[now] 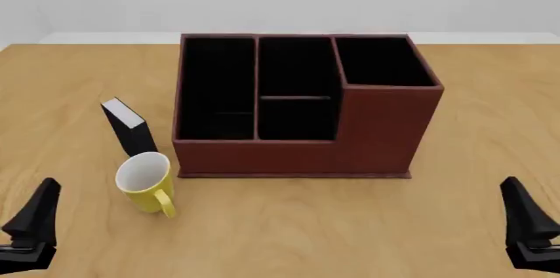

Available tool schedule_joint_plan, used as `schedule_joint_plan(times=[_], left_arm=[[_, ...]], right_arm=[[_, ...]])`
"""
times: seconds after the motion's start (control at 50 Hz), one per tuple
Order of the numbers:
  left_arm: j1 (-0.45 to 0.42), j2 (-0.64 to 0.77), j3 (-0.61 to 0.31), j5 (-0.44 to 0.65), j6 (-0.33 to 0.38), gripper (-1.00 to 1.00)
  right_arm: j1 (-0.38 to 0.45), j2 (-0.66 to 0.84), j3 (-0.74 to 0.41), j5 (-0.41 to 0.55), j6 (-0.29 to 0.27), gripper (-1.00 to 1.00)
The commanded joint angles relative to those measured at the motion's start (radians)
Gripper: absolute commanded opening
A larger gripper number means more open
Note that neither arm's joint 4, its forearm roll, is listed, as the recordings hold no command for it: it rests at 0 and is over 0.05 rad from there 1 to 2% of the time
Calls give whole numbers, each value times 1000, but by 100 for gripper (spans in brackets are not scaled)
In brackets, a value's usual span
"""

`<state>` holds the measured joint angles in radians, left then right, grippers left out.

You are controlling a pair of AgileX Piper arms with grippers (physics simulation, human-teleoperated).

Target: Pick up the yellow and white mug and place it to the right of the caddy.

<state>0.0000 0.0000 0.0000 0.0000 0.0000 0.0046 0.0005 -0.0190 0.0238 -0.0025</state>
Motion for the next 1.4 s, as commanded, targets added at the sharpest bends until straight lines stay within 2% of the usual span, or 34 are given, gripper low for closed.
schedule_joint_plan(times=[0.02,0.08,0.1,0.24,0.56,0.84,1.16,1.4], left_arm=[[0,0,0,0,0,100],[0,0,0,0,0,100],[0,0,0,0,0,100],[0,0,0,0,0,100],[0,0,0,0,0,100],[0,0,0,0,0,100],[0,0,0,0,0,100],[0,0,0,0,0,100]], right_arm=[[-12,0,15,-40,-23,100],[-12,0,16,-43,-41,100],[7,0,16,-37,-29,100],[0,0,13,-44,-23,100],[3,0,14,-46,-31,100],[103,0,12,-36,-47,100],[140,0,10,-34,-57,100],[202,23,-1,-47,-77,100]])
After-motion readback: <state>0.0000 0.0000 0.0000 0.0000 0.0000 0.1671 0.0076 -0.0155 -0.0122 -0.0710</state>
